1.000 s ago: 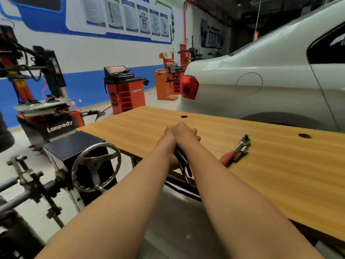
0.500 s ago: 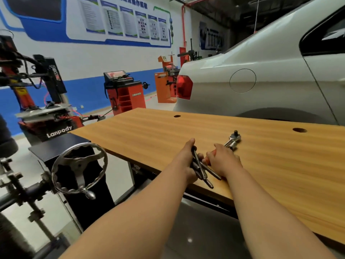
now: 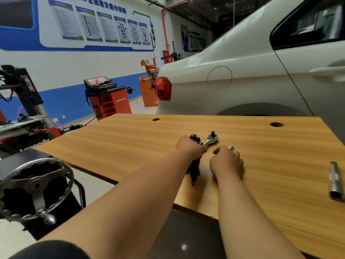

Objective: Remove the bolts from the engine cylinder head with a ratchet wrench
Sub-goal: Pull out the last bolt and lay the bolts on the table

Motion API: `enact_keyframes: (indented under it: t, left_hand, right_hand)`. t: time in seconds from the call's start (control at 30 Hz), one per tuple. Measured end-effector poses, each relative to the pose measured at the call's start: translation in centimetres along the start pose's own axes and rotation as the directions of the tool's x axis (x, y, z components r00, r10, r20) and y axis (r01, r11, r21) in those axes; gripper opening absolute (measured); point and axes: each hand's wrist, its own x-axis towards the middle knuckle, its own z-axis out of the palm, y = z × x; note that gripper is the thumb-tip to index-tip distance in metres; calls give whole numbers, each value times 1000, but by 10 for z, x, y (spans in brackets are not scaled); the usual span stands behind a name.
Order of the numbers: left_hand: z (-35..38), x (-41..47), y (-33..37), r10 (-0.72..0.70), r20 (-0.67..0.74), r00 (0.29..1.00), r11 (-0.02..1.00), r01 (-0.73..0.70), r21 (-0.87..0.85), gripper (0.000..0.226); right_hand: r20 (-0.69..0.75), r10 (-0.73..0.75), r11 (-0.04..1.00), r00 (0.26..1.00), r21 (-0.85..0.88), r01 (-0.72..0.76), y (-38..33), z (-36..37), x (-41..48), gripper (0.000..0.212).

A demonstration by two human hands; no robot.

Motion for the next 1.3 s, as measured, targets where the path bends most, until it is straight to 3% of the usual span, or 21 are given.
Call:
enact_keyframes:
  t: [0.13, 0.27, 0.4, 0.5, 0.77, 0.9, 0.97, 1.03, 1.1, 1.17, 1.3]
  left_hand:
    - [27, 21, 17, 113, 6, 994, 993, -113, 15, 60]
    - [24, 24, 5, 216, 47, 975, 970, -220, 106, 54]
    - [11, 21, -19, 285, 156, 946, 832, -325, 450, 48]
    - [12, 16, -37, 261, 221, 940, 743, -342, 576, 45]
    - [12, 2, -39, 243, 135, 961, 822, -278, 498, 41]
    - [8, -14, -50, 271, 185, 945, 773, -328, 544, 62]
    - [10, -21, -55, 255, 200, 946, 775, -323, 543, 72]
    - [12, -26, -56, 221, 231, 948, 766, -315, 560, 78]
    - [16, -31, -55, 204, 225, 953, 761, -299, 576, 78]
    - [18, -38, -54, 227, 211, 951, 773, -307, 555, 79]
    - [17, -55, -58, 298, 251, 921, 800, -384, 460, 81]
  right_hand:
    - [-75, -36, 999, 997, -37, 33, 5, 0, -10, 22]
    - [-66, -68, 998, 995, -4, 68, 4, -1, -9, 29]
    - [-51, -136, 989, 989, -62, 133, -1, 5, -7, 29]
    - [-47, -129, 990, 991, -68, 125, 0, 6, -9, 29]
    - [-77, -99, 993, 992, 58, 103, 1, 0, -15, 21]
    - [6, -156, 984, 988, 89, 155, -5, -25, -33, 35]
    - [-158, -159, 986, 975, 35, 166, 15, -69, -35, 46]
    - [-356, -62, 996, 932, -83, 34, 55, -128, -24, 51]
    - [-339, 167, 936, 926, -239, -257, 99, -179, -16, 58]
    - [-258, 358, 827, 897, -359, -433, 133, -200, -15, 58]
    - [-150, 381, 784, 912, -470, -405, 153, -183, -15, 47]
